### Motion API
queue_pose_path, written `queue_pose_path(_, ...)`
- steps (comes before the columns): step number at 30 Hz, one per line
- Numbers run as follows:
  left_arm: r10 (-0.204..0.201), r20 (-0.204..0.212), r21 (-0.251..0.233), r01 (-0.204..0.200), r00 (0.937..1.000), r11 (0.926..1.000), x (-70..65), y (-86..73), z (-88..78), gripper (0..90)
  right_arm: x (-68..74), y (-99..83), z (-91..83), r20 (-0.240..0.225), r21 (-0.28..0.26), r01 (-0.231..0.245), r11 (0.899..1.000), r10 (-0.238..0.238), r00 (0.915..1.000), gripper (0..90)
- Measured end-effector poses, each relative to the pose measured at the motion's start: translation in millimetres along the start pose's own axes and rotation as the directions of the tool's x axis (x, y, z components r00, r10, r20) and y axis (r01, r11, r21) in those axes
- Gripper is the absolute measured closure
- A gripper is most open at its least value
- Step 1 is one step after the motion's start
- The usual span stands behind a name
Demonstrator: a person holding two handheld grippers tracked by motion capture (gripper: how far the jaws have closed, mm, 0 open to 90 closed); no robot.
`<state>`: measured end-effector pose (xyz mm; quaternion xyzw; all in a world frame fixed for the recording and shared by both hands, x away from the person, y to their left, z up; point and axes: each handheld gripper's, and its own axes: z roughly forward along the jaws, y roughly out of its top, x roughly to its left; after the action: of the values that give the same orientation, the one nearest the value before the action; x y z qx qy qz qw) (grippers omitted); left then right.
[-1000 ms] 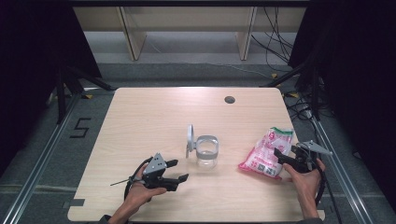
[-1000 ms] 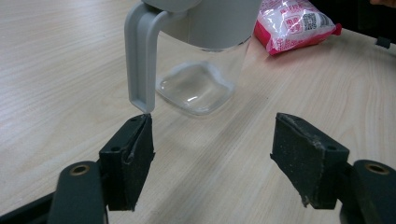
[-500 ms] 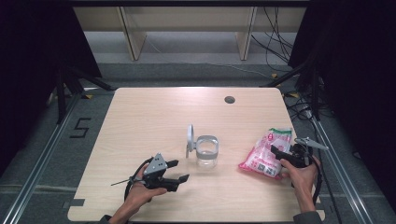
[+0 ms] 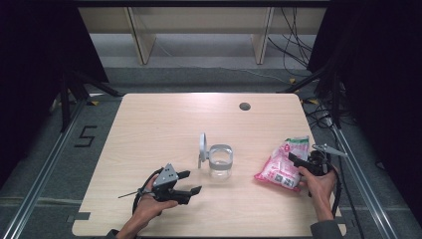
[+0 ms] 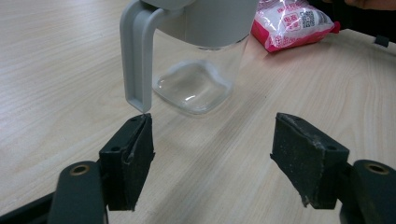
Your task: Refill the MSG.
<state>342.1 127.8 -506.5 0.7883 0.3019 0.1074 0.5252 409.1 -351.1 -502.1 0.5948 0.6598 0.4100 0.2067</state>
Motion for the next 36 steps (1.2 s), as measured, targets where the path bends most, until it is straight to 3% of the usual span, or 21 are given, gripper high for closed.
queue_pose_path(2, 0.001, 0.000, 0.000, -0.001, 1.0000, 1.0000, 0.0, 0.0, 0.1, 28.8, -1.4, -0.5, 2.9, -0.017, -0.026, -0.005, 1.000, 0.004, 0.9998, 51.9)
queue_pose_path(5, 0.000, 0.002, 0.003, 0.000, 1.0000, 1.0000, -0.3, -0.1, 0.1, 28.8, 2.7, -0.1, 1.8, -0.019, 0.011, -0.067, 0.998, 0.067, 0.9976, 53.7)
queue_pose_path(6, 0.003, 0.003, 0.003, -0.003, 1.0000, 1.0000, -0.3, -0.1, 0.1, 28.9, -1.1, 0.8, 2.4, -0.008, 0.016, -0.019, 1.000, 0.019, 0.9998, 55.9)
queue_pose_path(7, 0.004, 0.003, 0.002, -0.004, 1.0000, 1.0000, -0.3, -0.1, 0.2, 28.8, -1.1, 1.0, 2.4, -0.011, 0.020, -0.026, 0.999, 0.026, 0.9996, 57.2)
queue_pose_path(8, 0.004, 0.004, 0.002, -0.004, 1.0000, 1.0000, -0.2, -0.2, 0.5, 28.8, 2.1, -0.1, 3.1, -0.028, 0.017, -0.078, 0.997, 0.079, 0.9965, 58.0)
queue_pose_path(10, -0.003, 0.009, 0.000, 0.003, 1.0000, 1.0000, -0.3, -0.7, 1.1, 28.8, 1.8, -0.4, 2.7, -0.043, 0.018, -0.096, 0.995, 0.097, 0.9944, 62.4)
queue_pose_path(13, -0.005, 0.011, 0.002, 0.005, 0.9999, 1.0000, -0.6, -0.9, 1.4, 28.8, -2.8, 0.3, 3.8, -0.033, 0.017, -0.034, 0.999, 0.035, 0.9989, 68.2)
queue_pose_path(15, -0.014, 0.012, -0.006, 0.014, 0.9998, 0.9999, -1.3, -1.2, 2.3, 28.9, -2.3, 0.3, 3.8, -0.033, 0.017, -0.046, 0.999, 0.046, 0.9984, 74.2)
queue_pose_path(18, -0.007, 0.010, -0.001, 0.007, 0.9999, 1.0000, -0.9, -1.2, 1.8, 28.9, -3.3, 0.8, 2.5, -0.085, 0.015, -0.057, 0.998, 0.058, 0.9947, 81.6)
queue_pose_path(21, -0.001, 0.009, 0.003, 0.001, 1.0000, 1.0000, -0.1, -1.3, 1.6, 28.9, -0.6, -0.2, 3.0, -0.071, 0.006, -0.095, 0.995, 0.095, 0.9930, 87.3)
queue_pose_path(22, -0.014, 0.010, -0.006, 0.014, 0.9998, 0.9999, -1.2, -1.4, 2.2, 28.9, -4.6, 0.1, 4.0, -0.061, -0.004, -0.031, 1.000, 0.031, 0.9977, 89.4)
queue_pose_path(23, -0.006, 0.010, 0.000, 0.006, 0.9999, 1.0000, -0.8, -1.2, 1.7, 28.9, 0.6, 0.7, 1.2, -0.048, 0.026, -0.081, 0.996, 0.082, 0.9954, 89.9)
queue_pose_path(24, -0.012, 0.010, -0.005, 0.013, 0.9999, 0.9999, -1.3, -1.3, 2.1, 28.9, 2.0, 0.6, 1.1, -0.031, 0.015, -0.079, 0.997, 0.079, 0.9964, 90.0)
queue_pose_path(26, -0.007, 0.009, -0.001, 0.007, 0.9999, 1.0000, -0.8, -1.3, 1.6, 28.9, -1.2, 1.1, 2.2, -0.049, -0.018, -0.002, 1.000, 0.001, 0.9988, 90.0)
queue_pose_path(27, -0.008, 0.008, -0.001, 0.008, 0.9999, 1.0000, -0.9, -1.2, 1.5, 28.9, 2.6, 1.4, 0.2, -0.062, -0.016, -0.034, 0.999, 0.033, 0.9975, 90.0)
queue_pose_path(28, -0.006, 0.004, 0.001, 0.006, 1.0000, 1.0000, -1.4, -1.1, 1.0, 28.9, -0.1, 3.3, -1.7, -0.059, -0.009, 0.011, 1.000, -0.011, 0.9982, 90.0)
queue_pose_path(29, -0.012, 0.004, -0.002, 0.012, 0.9999, 0.9999, -2.2, -1.1, 1.1, 28.9, 4.8, 3.6, -3.5, -0.070, -0.020, -0.041, 0.999, 0.040, 0.9968, 90.0)
queue_pose_path(30, -0.008, 0.002, 0.003, 0.008, 1.0000, 1.0000, -1.8, -1.0, 0.8, 28.9, 1.2, 6.1, -4.8, -0.083, -0.042, 0.024, 0.999, -0.027, 0.9962, 90.0)
queue_pose_path(31, -0.009, 0.008, 0.004, 0.009, 0.9999, 1.0000, -1.2, -1.1, 1.3, 28.9, 6.6, 6.9, -6.4, -0.085, -0.051, -0.008, 0.999, 0.004, 0.9963, 90.0)
queue_pose_path(35, -0.004, -0.001, 0.006, 0.004, 1.0000, 1.0000, -1.6, -0.9, 0.6, 28.9, 14.3, 14.5, -15.4, -0.110, -0.092, 0.082, 0.992, -0.092, 0.9896, 90.0)
queue_pose_path(36, 0.001, 0.007, 0.003, -0.002, 1.0000, 1.0000, -1.3, -0.9, 1.1, 28.9, 19.1, 15.6, -19.2, -0.122, -0.092, 0.060, 0.994, -0.071, 0.9899, 90.0)
